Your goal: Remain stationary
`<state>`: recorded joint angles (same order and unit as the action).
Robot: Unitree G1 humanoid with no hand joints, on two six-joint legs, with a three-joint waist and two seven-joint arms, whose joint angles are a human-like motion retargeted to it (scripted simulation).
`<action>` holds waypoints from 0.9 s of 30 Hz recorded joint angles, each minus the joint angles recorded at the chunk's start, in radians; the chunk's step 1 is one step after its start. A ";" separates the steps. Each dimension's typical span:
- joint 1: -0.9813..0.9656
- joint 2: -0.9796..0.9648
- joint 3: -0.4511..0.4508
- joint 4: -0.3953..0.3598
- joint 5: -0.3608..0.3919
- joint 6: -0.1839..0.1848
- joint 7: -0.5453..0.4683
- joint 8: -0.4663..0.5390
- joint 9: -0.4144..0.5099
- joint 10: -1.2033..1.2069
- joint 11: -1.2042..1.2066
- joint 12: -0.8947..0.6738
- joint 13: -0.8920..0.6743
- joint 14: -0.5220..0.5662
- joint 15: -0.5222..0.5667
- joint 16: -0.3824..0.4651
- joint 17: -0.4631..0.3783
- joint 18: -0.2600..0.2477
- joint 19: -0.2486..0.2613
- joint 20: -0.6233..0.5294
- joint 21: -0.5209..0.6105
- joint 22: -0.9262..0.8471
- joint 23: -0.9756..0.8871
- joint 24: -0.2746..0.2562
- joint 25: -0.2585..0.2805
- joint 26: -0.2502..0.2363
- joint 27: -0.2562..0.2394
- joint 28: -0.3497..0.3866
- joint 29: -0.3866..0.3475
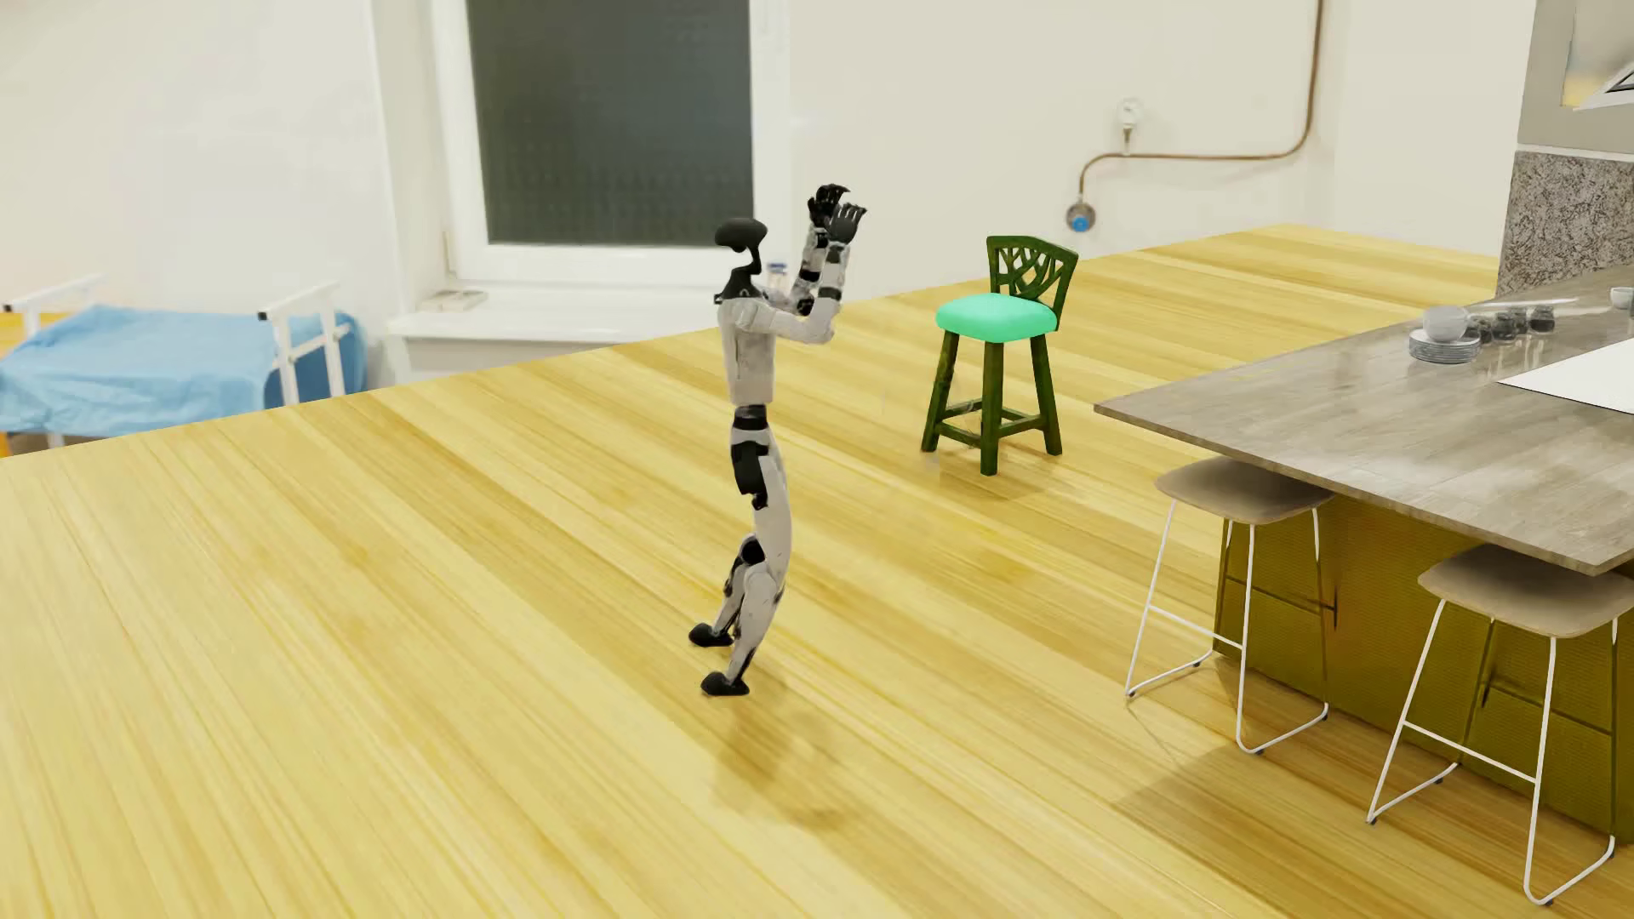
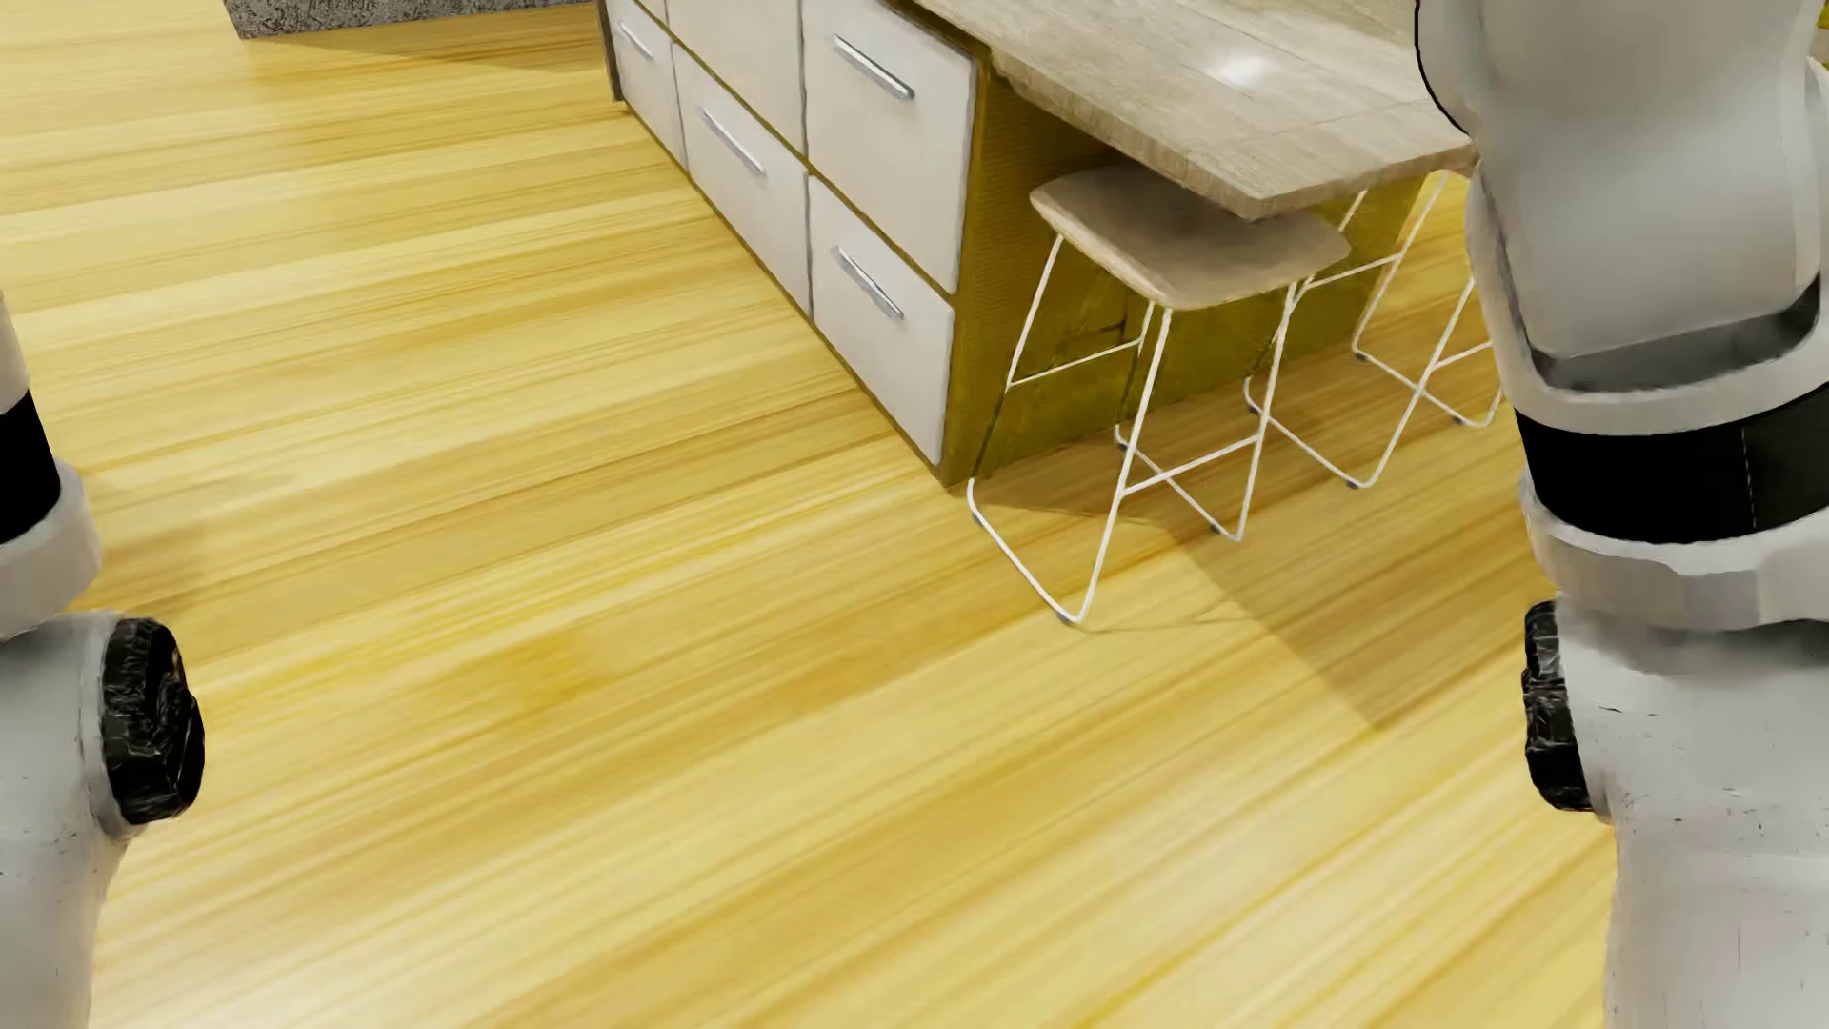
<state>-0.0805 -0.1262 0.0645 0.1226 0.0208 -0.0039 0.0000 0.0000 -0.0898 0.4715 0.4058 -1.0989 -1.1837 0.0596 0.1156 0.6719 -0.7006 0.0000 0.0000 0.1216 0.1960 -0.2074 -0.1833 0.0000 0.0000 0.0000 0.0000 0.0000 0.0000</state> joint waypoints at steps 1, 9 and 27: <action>0.000 0.000 0.000 0.000 0.000 0.000 0.000 0.000 0.001 0.000 0.000 0.001 0.000 0.000 0.000 0.000 0.001 0.000 0.000 0.001 -0.001 0.000 0.000 0.000 0.000 0.000 0.000 0.000 0.000; 0.001 -0.001 0.001 -0.006 -0.005 -0.002 0.000 0.000 0.002 -0.002 -0.002 0.011 0.004 0.001 -0.005 0.002 -0.002 0.000 0.000 0.003 0.003 0.007 0.005 0.000 0.000 0.000 0.000 0.000 0.000; 0.002 0.010 0.011 -0.013 -0.013 0.016 0.000 0.000 -0.014 0.002 -0.004 0.651 0.636 -0.014 -0.022 0.025 0.024 0.000 0.000 -0.626 0.535 0.412 0.180 0.000 0.000 0.000 0.000 0.000 0.000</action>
<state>-0.0787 -0.1161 0.0751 0.1101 0.0078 0.0124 0.0000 0.0000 -0.1038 0.4736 0.4021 -0.4475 -0.5475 0.0452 0.0933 0.6966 -0.6769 0.0000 0.0000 -0.5046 0.7314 0.2048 -0.0035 0.0000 0.0000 0.0000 0.0000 0.0000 0.0000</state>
